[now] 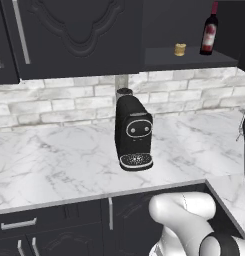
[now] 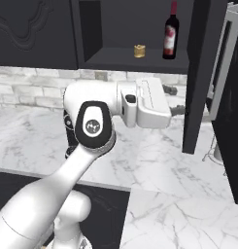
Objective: Get the candle and the wine from the cabinet and move them to the dining counter.
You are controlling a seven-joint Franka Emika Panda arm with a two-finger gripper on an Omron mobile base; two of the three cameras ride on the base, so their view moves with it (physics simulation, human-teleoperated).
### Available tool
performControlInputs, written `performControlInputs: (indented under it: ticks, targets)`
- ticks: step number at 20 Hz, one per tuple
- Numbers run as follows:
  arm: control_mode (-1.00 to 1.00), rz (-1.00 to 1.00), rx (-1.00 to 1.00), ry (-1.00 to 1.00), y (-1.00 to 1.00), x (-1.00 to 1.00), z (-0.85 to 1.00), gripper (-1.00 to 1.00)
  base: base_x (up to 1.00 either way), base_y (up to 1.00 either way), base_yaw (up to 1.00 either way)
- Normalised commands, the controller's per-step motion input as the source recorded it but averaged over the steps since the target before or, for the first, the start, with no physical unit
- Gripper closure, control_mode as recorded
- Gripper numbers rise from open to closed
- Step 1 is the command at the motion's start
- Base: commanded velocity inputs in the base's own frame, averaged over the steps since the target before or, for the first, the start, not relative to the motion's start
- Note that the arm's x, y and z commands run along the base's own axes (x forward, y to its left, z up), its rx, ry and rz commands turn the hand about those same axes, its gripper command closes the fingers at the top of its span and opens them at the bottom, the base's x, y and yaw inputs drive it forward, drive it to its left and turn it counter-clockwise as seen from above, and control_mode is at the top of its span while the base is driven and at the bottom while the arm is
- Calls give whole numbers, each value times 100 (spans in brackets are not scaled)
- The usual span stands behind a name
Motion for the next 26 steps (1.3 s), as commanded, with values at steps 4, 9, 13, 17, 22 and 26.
performControlInputs:
  ticks: [4, 9, 13, 17, 22, 26]
  targets:
    - [-100, 0, 0, 1, 52, 0, 4, -100, 0, 0, 0]
    - [-100, 6, 0, 1, 43, 2, 19, -100, 0, 0, 0]
    - [-100, 11, 7, 6, 35, 9, 34, -100, 0, 0, 0]
    - [-100, 16, 14, 10, 23, 14, 39, -100, 0, 0, 0]
    - [-100, 19, 17, 7, 16, 1, 18, -100, 0, 0, 0]
    - [-100, 20, 19, 2, 24, 1, 9, -100, 0, 0, 0]
